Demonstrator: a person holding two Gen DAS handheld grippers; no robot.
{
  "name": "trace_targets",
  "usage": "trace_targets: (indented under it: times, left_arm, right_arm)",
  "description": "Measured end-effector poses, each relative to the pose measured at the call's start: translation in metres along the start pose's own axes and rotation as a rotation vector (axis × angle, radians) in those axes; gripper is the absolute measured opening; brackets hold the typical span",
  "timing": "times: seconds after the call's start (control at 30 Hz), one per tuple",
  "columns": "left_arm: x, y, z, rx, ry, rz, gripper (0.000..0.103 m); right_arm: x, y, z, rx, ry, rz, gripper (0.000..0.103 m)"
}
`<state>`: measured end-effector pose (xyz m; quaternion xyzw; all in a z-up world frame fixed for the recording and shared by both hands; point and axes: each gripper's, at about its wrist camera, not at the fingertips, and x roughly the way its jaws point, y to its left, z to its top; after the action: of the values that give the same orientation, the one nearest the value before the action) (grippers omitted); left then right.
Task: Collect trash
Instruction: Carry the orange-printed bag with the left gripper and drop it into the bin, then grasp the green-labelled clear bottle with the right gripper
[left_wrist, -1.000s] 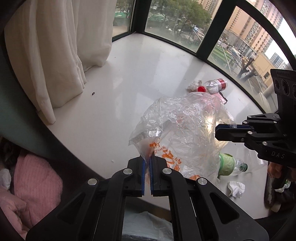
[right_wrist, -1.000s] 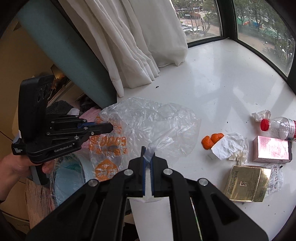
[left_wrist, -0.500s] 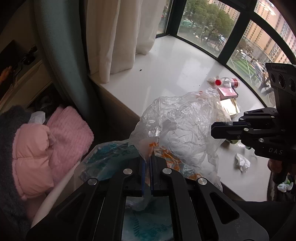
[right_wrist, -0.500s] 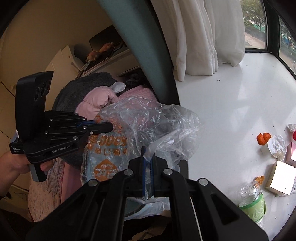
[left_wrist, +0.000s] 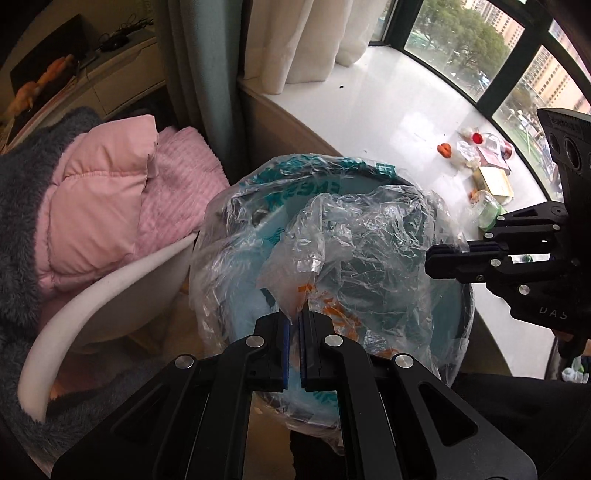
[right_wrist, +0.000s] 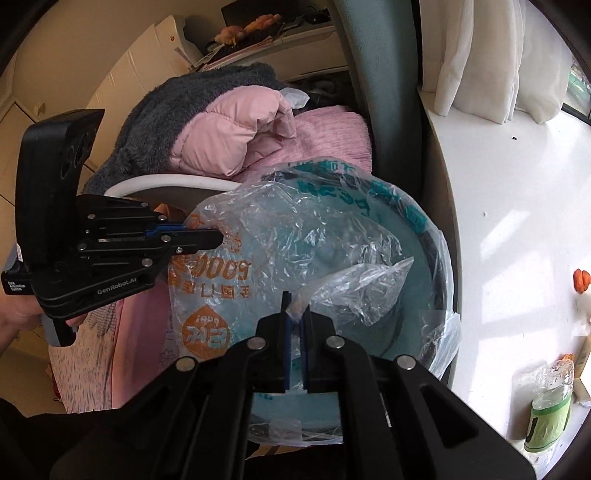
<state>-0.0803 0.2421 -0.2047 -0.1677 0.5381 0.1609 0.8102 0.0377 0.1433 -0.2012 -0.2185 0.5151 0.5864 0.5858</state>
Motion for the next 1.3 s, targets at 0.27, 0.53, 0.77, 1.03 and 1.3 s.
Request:
trace_targets:
  times: [0.27,0.53,0.77,1.03,1.3]
  left_arm:
    - [0.001,0.003,-0.006,-0.006,-0.001,0.026,0.028]
    - [-0.014,-0.001,0.004,-0.003,-0.084,0.035,0.080]
    - [-0.032,-0.050,0.037,0.142,-0.175,-0.082,0.093]
    - [-0.020,-0.151,0.077,0.403,-0.186,-0.184,0.097]
    - [0.016,-0.249,0.096,0.715,-0.151,-0.277,0.097]
  right_arm:
    - [0.001,-0.002,-0.006,-0.004,0.038,-0.013,0.031]
    - [-0.034,-0.020,-0.015,0.018,-0.066,-0.025,0.087]
    - [-0.095,-0.052,-0.030,0.022,-0.237,-0.156,0.087]
    - [-0.159,-0.125,-0.080,0.181,-0.300,-0.317,0.087]
    - [-0.185,-0.172,-0.141,0.246,-0.226,-0.428,0.088]
